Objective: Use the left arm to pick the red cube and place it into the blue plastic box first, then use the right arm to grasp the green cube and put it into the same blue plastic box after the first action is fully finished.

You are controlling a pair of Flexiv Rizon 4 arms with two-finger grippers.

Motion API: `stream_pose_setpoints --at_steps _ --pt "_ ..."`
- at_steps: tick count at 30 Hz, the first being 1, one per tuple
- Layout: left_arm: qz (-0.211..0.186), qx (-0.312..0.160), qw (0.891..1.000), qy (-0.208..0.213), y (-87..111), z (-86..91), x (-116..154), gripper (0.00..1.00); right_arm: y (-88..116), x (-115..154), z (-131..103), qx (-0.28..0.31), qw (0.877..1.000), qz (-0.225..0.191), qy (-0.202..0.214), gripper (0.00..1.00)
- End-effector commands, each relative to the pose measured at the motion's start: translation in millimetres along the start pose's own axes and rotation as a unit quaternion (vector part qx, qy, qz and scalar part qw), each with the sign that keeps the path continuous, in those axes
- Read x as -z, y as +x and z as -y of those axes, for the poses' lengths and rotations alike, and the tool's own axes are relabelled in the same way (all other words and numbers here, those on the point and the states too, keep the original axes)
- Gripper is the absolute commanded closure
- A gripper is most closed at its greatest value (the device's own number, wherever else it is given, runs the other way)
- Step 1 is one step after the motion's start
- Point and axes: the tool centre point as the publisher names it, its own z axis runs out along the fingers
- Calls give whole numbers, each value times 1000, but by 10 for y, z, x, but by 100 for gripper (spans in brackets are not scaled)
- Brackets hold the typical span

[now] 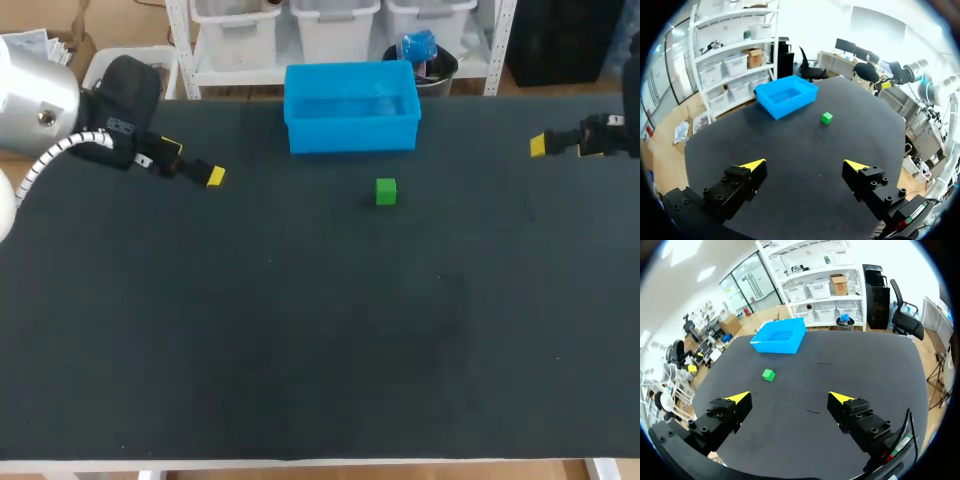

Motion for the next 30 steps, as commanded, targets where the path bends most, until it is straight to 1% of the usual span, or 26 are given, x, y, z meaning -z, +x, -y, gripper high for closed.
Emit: stream_pose_setpoints --at_steps 1,3,6,8,10,11,27,29,30 --pt "-1 0 1000 1 -7 -7 -7 0 -232 -165 -237 5 997 -44 63 0" --pt "-1 0 1000 1 -7 -7 -7 0 -289 -238 -342 4 996 -48 70 0" --pt "-1 0 1000 1 -7 -7 -7 0 -325 -383 -404 -27 995 -57 72 0" --pt "-1 0 1000 1 -7 -7 -7 0 -333 -477 -470 -34 994 -67 80 0" --pt "-1 0 1000 1 -7 -7 -7 0 -353 -554 -551 -32 994 -69 75 0" --pt "-1 0 1000 1 -7 -7 -7 0 -368 -568 -588 -27 996 -58 65 0" --pt "-1 0 1000 1 -7 -7 -7 0 -368 -568 -588 -27 996 -58 65 0" --pt "-1 0 1000 1 -7 -7 -7 0 -374 -614 -637 -16 993 -81 89 0" --pt "-1 0 1000 1 -7 -7 -7 0 -381 -648 -649 -24 990 -95 104 0"
